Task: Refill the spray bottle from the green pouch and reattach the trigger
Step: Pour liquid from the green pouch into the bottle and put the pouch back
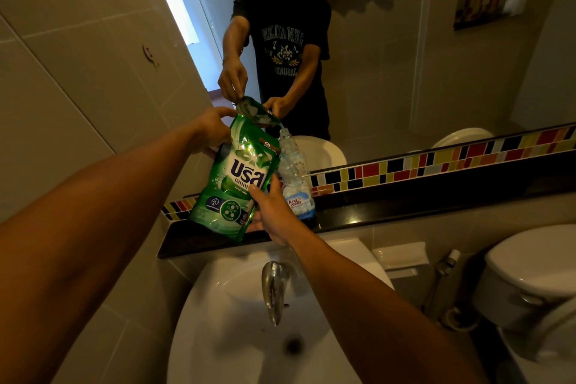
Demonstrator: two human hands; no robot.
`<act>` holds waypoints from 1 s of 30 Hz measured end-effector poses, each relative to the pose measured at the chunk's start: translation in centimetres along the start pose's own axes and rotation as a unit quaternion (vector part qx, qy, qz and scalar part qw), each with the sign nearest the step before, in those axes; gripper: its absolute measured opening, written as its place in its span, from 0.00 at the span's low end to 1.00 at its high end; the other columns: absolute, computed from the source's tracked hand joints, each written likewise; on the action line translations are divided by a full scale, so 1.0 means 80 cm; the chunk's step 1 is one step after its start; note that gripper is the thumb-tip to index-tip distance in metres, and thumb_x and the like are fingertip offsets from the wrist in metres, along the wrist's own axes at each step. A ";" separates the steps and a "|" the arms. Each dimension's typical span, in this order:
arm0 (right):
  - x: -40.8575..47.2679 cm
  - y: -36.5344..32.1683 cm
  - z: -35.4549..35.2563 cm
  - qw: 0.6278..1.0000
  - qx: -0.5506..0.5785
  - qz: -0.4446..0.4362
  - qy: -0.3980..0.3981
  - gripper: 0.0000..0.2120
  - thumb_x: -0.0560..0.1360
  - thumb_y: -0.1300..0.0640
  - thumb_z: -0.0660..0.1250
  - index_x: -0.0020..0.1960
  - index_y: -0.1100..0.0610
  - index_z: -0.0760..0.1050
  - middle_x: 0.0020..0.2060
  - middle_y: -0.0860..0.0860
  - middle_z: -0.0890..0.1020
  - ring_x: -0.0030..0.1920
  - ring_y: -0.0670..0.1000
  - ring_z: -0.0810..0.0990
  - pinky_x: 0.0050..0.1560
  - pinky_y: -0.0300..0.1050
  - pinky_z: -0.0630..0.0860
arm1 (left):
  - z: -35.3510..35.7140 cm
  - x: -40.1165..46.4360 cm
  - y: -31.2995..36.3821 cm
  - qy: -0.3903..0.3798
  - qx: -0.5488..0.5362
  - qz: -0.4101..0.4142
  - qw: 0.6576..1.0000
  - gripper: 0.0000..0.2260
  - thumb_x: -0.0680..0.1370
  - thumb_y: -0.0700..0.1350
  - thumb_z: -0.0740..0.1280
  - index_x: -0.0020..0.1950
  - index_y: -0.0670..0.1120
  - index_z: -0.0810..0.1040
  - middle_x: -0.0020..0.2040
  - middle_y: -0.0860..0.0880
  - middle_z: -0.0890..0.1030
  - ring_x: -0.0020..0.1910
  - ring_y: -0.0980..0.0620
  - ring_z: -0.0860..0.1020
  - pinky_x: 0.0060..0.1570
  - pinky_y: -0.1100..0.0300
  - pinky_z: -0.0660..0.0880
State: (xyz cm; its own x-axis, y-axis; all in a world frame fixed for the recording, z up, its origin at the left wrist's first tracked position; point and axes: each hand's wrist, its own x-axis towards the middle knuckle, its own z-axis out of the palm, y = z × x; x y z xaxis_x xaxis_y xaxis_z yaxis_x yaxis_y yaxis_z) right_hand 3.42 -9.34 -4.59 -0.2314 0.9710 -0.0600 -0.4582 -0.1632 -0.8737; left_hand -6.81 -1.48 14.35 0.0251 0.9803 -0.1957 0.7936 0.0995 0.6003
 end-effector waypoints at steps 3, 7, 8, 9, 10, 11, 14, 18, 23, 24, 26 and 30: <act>0.000 -0.001 0.001 1.000 0.003 -0.001 -0.003 0.21 0.82 0.50 0.63 0.71 0.39 0.62 0.61 0.53 0.82 0.55 0.63 0.86 0.43 0.62 0.85 | -0.001 0.000 0.002 0.001 -0.001 -0.001 1.000 0.32 0.77 0.29 0.64 0.76 0.54 0.64 0.53 0.39 0.80 0.48 0.40 0.81 0.35 0.46 0.80; 0.000 -0.002 0.003 1.000 0.004 0.002 -0.002 0.21 0.82 0.50 0.63 0.72 0.39 0.61 0.62 0.53 0.81 0.56 0.63 0.85 0.45 0.65 0.85 | -0.002 0.001 0.003 0.002 -0.001 -0.001 1.000 0.32 0.77 0.29 0.64 0.76 0.54 0.64 0.52 0.40 0.80 0.46 0.42 0.81 0.36 0.46 0.80; 0.000 -0.002 0.003 1.000 0.003 0.002 -0.002 0.21 0.83 0.50 0.63 0.72 0.39 0.61 0.62 0.53 0.81 0.56 0.63 0.85 0.45 0.65 0.85 | -0.002 0.001 0.003 0.001 -0.001 0.000 1.000 0.33 0.76 0.29 0.64 0.76 0.54 0.64 0.52 0.40 0.80 0.45 0.42 0.81 0.36 0.46 0.80; 0.000 -0.002 0.003 1.000 0.002 0.002 -0.002 0.21 0.83 0.50 0.63 0.72 0.39 0.61 0.62 0.53 0.81 0.56 0.63 0.85 0.45 0.65 0.85 | -0.002 0.001 0.003 0.001 -0.001 0.000 1.000 0.33 0.76 0.29 0.64 0.76 0.54 0.64 0.52 0.40 0.80 0.45 0.42 0.81 0.37 0.46 0.80; 0.000 -0.002 0.003 1.000 0.001 0.002 -0.003 0.21 0.83 0.50 0.63 0.72 0.39 0.61 0.62 0.53 0.81 0.56 0.63 0.85 0.45 0.64 0.85 | -0.002 0.001 0.003 0.001 -0.002 0.000 1.000 0.33 0.76 0.29 0.64 0.76 0.53 0.64 0.52 0.41 0.80 0.45 0.42 0.81 0.37 0.46 0.80; 0.000 -0.002 0.003 1.000 0.001 0.002 -0.003 0.21 0.83 0.50 0.63 0.72 0.39 0.61 0.62 0.53 0.81 0.56 0.63 0.85 0.44 0.64 0.85 | -0.002 0.002 0.003 0.001 -0.002 0.000 1.000 0.33 0.76 0.29 0.64 0.76 0.53 0.64 0.51 0.41 0.80 0.45 0.42 0.81 0.37 0.46 0.80; -0.001 -0.002 0.004 1.000 0.003 0.003 -0.004 0.21 0.83 0.50 0.63 0.72 0.39 0.61 0.63 0.53 0.81 0.57 0.63 0.85 0.44 0.63 0.85 | -0.003 0.001 0.004 0.000 -0.001 -0.001 1.000 0.33 0.76 0.28 0.65 0.76 0.54 0.64 0.52 0.41 0.80 0.45 0.42 0.81 0.36 0.46 0.80; -0.003 -0.002 0.004 1.000 0.004 0.001 -0.005 0.21 0.83 0.50 0.63 0.72 0.38 0.61 0.61 0.50 0.81 0.56 0.61 0.85 0.44 0.63 0.85 | -0.004 0.001 0.004 -0.002 -0.003 -0.001 1.000 0.33 0.76 0.28 0.65 0.76 0.53 0.64 0.53 0.39 0.80 0.44 0.42 0.81 0.34 0.47 0.80; -0.004 -0.002 0.002 1.000 -0.013 0.000 0.002 0.19 0.83 0.51 0.62 0.71 0.39 0.61 0.62 0.52 0.81 0.57 0.63 0.85 0.44 0.63 0.85 | -0.001 0.001 -0.002 0.002 -0.016 0.009 1.000 0.33 0.76 0.29 0.65 0.76 0.53 0.64 0.55 0.38 0.80 0.47 0.41 0.81 0.34 0.46 0.80; -0.004 -0.002 0.001 1.000 -0.018 0.001 0.006 0.20 0.84 0.52 0.62 0.71 0.39 0.61 0.63 0.53 0.81 0.57 0.63 0.84 0.44 0.64 0.85 | 0.001 0.001 -0.005 0.005 -0.021 0.012 1.000 0.33 0.76 0.29 0.65 0.76 0.53 0.64 0.55 0.38 0.80 0.49 0.40 0.81 0.36 0.46 0.80; -0.003 -0.002 -0.002 0.999 -0.030 0.002 0.018 0.23 0.84 0.54 0.62 0.74 0.40 0.60 0.65 0.55 0.80 0.60 0.62 0.83 0.49 0.68 0.83 | 0.007 0.001 -0.013 0.011 -0.036 0.015 0.999 0.33 0.76 0.29 0.65 0.76 0.53 0.63 0.55 0.38 0.80 0.51 0.38 0.81 0.37 0.44 0.81; -0.001 0.002 -0.011 0.996 -0.075 -0.005 0.039 0.25 0.83 0.57 0.63 0.75 0.42 0.59 0.66 0.53 0.79 0.63 0.59 0.80 0.59 0.71 0.79 | 0.021 0.003 -0.034 0.028 -0.072 0.029 0.997 0.32 0.77 0.31 0.66 0.76 0.53 0.64 0.56 0.37 0.78 0.52 0.37 0.81 0.41 0.42 0.81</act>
State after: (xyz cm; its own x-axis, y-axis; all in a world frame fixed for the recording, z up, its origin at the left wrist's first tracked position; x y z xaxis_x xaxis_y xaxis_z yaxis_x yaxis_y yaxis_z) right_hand 4.14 -9.29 -5.15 -0.1571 0.9840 -0.0840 -0.3250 -0.1318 -0.9365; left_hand -7.94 -1.77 11.33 0.0301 0.9928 -0.1161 0.6963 0.0625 0.7150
